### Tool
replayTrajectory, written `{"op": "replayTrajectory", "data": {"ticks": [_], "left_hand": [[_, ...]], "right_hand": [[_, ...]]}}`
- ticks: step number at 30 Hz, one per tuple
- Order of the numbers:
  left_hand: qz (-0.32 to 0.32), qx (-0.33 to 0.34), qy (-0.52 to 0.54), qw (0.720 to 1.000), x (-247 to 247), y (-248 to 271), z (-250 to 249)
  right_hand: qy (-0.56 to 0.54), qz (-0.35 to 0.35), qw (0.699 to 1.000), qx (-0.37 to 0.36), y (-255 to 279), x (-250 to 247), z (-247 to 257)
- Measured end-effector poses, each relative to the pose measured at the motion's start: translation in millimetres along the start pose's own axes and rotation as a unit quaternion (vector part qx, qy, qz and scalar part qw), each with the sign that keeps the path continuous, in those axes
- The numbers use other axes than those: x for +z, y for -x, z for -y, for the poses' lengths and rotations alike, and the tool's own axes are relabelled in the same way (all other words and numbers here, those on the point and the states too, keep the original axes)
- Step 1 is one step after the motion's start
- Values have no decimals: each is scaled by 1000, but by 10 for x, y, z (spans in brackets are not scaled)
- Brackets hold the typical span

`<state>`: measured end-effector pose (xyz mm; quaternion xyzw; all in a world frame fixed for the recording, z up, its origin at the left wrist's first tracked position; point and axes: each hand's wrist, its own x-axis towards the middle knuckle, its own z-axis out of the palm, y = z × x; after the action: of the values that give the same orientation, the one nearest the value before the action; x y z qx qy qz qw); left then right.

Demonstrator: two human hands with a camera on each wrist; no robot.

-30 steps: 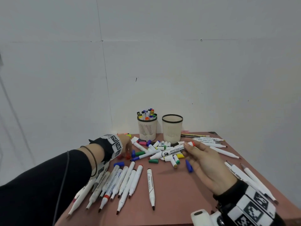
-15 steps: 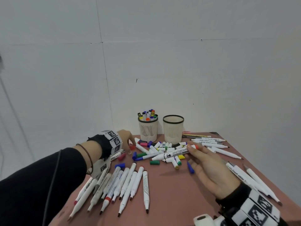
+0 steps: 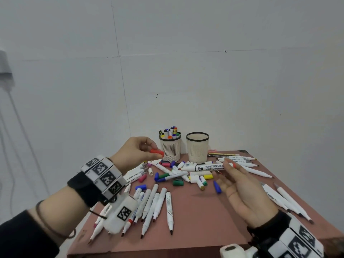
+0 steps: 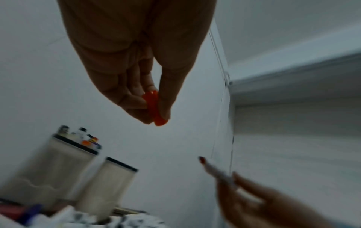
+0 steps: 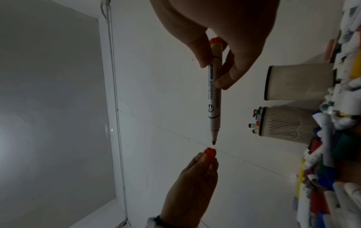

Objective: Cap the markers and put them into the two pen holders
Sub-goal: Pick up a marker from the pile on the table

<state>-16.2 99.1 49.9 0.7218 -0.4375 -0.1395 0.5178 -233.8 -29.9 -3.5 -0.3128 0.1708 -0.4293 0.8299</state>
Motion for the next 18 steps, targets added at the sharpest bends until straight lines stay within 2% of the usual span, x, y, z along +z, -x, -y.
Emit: {"op": "replayTrajectory", "data": {"ticks": [5, 11, 18], "left_hand": [[-8, 17, 117, 993, 141, 398, -73], [6, 38, 151, 988, 292, 716, -100], [14, 49, 200, 979, 419, 948, -159]], "right_hand": [[1, 19, 999, -42, 198, 40, 32], [19, 42, 994, -104, 372, 49, 47], [14, 76, 990, -121, 529, 19, 97]]}}
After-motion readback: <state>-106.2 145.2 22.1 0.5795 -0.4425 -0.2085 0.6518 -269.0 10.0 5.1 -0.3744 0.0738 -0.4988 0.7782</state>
